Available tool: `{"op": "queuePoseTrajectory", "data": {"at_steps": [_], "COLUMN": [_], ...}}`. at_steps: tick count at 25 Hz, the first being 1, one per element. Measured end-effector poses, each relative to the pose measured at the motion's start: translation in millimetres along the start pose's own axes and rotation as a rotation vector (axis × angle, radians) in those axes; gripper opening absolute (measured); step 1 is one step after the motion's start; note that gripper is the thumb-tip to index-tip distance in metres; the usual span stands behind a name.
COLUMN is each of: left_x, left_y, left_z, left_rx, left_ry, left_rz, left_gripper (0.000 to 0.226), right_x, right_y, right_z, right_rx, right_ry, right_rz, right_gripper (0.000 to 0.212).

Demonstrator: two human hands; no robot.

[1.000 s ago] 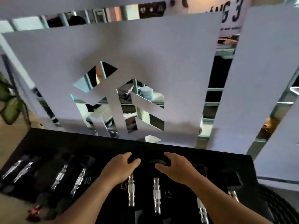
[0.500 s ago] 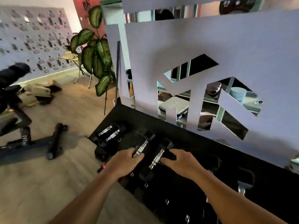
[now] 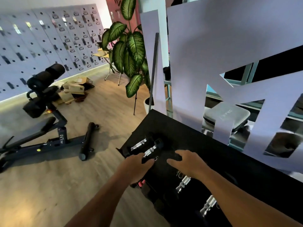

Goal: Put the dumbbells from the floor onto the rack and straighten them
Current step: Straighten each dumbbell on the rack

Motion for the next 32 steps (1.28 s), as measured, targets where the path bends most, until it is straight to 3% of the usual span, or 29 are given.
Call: {"op": "queuePoseTrajectory", "data": {"at_steps": [8,13,18,22,26,32], "left_x": [25.8,28.9,-1.9,-42.8,-74.9,-103.2], "left_y": [-127.7,-223.4,-296.4,-335.7,-364.5,-372.6], "left_z": [-61.0,-91.8,-131.5,-143.8,-150.2,-156.2], "left_rx": [-0.011,-0.126,-0.175,-0.232,-0.243,-0.265], "left_ry": [-0.099,-0.104,-0.128,-0.217,-0.283,-0.257], "left_rz": [-0.074,-0.149,-0.317,-0.389,-0.325,-0.171], "left_gripper": [0.049,0.057,0.067,0.056,0.036,0.03], "right_x": [-21.7,-45.7,-73.2,-93.9,-117.4,-123.9], "right_y": [-121.9,-194.8,-263.3,-311.0,-340.5,-341.4], "right_z": [-53.0,-71.2,-73.2,-54.1,-27.9,-19.2], "right_rx": [-0.03,-0.133,-0.258,-0.288,-0.285,-0.232], "right_ry": [-0.009,0.017,0.11,0.181,0.284,0.477], "right_rz": [-0.076,-0.019,0.048,0.113,0.185,0.399], "right_gripper": [0.066,0.077,0.073,0.071,0.074,0.059]}}
Point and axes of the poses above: each hand's wrist, its own y-axis away from the middle knuckle, its own x-axis out of the back of the hand, z = x × y, the point moved 7 cm from there along -y, towards the middle knuckle, and after that the axes turned 3 degrees about -y, right-handed, at the moved point
